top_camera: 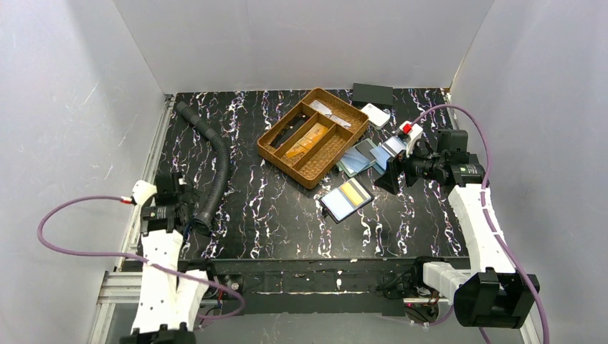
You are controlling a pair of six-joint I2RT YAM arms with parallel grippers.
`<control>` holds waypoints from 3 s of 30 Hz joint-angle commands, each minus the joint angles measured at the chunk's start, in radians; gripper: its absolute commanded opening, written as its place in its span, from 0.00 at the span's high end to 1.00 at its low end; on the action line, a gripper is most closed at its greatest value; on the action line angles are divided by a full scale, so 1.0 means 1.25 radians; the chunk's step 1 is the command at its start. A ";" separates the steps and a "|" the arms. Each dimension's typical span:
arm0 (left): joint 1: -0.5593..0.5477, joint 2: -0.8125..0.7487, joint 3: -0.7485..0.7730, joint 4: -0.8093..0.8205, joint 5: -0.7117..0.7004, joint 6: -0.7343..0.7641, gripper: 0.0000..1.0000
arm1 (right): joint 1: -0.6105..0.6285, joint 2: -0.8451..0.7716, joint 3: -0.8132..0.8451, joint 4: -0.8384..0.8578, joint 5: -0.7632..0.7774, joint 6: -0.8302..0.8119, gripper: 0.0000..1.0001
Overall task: Take the credit cards out of the card holder
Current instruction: Pick up the card holder from the center of the board.
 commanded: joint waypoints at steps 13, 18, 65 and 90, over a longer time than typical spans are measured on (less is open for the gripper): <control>0.499 0.109 -0.185 0.120 0.184 0.001 0.08 | -0.003 0.012 -0.020 0.022 0.008 -0.027 0.00; 0.542 0.145 -0.198 0.146 0.201 -0.001 0.11 | -0.003 0.022 -0.007 0.015 0.005 -0.033 0.00; 0.591 0.136 -0.081 0.303 0.610 0.152 1.00 | -0.003 -0.004 -0.025 -0.014 -0.032 -0.075 0.00; 0.226 -0.039 0.040 0.400 0.941 0.006 1.00 | -0.003 -0.046 -0.050 -0.005 -0.023 -0.080 0.00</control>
